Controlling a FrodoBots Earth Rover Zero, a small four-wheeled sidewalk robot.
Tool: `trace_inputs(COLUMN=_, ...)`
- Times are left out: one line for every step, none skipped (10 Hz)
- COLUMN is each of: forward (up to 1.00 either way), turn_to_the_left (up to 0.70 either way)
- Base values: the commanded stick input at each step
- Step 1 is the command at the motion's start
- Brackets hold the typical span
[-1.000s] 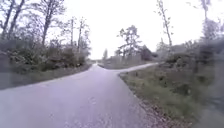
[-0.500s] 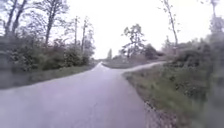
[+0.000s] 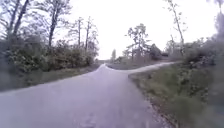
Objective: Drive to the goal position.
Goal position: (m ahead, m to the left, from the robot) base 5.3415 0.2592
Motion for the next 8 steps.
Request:
trace_inputs(forward=1.00, turn_to_the_left=0.00)
trace_inputs(forward=1.00, turn_to_the_left=0.00)
trace_inputs(forward=1.00, turn_to_the_left=-0.11)
trace_inputs(forward=1.00, turn_to_the_left=-0.32)
trace_inputs(forward=1.00, turn_to_the_left=-0.37)
trace_inputs(forward=1.00, turn_to_the_left=-0.10)
trace_inputs(forward=1.00, turn_to_the_left=0.00)
trace_inputs(forward=1.00, turn_to_the_left=0.00)
